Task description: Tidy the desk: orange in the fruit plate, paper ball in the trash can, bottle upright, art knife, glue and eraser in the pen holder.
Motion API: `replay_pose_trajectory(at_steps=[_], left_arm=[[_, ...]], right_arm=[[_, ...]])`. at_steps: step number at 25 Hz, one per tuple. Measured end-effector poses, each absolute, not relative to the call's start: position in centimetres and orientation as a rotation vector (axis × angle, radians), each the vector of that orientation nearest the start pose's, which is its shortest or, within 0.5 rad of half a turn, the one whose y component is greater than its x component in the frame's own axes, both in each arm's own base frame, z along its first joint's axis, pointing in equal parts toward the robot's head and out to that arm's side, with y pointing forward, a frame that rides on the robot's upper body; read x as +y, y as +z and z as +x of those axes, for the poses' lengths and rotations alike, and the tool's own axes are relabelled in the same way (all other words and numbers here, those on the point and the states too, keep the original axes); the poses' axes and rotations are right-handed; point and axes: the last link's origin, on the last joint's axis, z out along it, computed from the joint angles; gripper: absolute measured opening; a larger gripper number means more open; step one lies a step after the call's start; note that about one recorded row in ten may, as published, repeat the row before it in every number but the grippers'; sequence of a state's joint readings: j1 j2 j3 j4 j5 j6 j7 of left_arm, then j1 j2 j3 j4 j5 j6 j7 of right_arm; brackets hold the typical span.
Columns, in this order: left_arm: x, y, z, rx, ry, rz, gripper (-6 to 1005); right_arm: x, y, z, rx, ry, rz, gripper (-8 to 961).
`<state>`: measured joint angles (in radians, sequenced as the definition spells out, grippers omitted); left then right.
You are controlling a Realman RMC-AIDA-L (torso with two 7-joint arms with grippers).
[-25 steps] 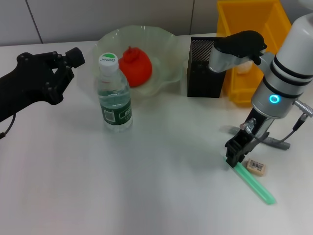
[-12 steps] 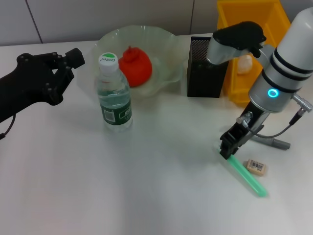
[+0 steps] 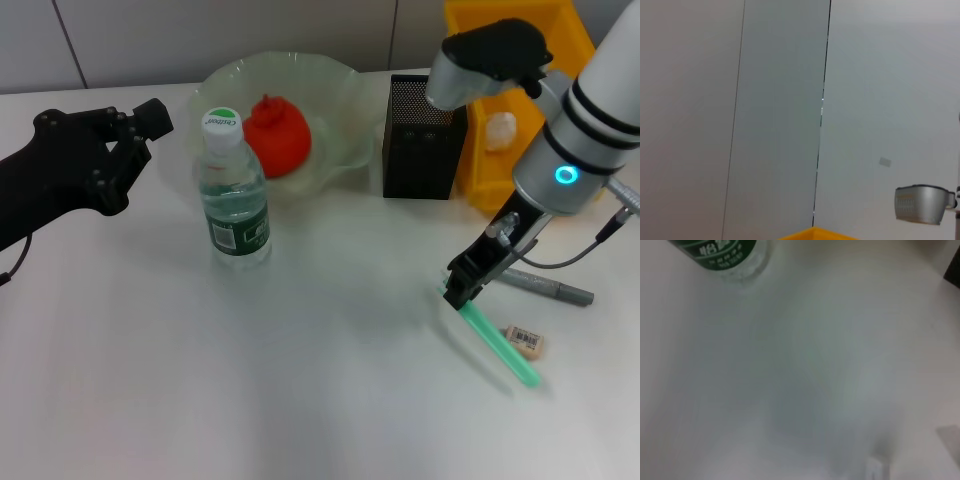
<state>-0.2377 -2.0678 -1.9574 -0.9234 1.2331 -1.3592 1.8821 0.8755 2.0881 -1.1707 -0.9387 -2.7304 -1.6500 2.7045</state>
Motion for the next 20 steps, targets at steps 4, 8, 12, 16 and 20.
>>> replay_pose_trajectory(at_steps=[4,8,12,16,20], left_arm=[[31.7,3.1,-23.2,-0.374,-1.052,-2.371,-1],[31.7,3.2,-23.3,-0.383,-1.062,-2.363,-1],[31.6,3.2,-23.3,-0.387,-1.069,-2.363,-1],[31.5,3.2,-23.3,-0.385,-1.077,-2.364,-1],[31.3,3.4,-23.4,-0.382,-1.087,-2.365,-1]], right_arm=[[37.4,-0.4,17.9,1.342,-0.644,-2.478,148],[37.5,0.3,17.2,1.316,-0.591,-2.486,148],[37.6,1.6,16.5,1.251,-0.529,-2.474,148],[37.5,3.0,14.9,1.15,-0.411,-2.488,148],[37.5,3.9,14.0,1.094,-0.357,-2.488,147]])
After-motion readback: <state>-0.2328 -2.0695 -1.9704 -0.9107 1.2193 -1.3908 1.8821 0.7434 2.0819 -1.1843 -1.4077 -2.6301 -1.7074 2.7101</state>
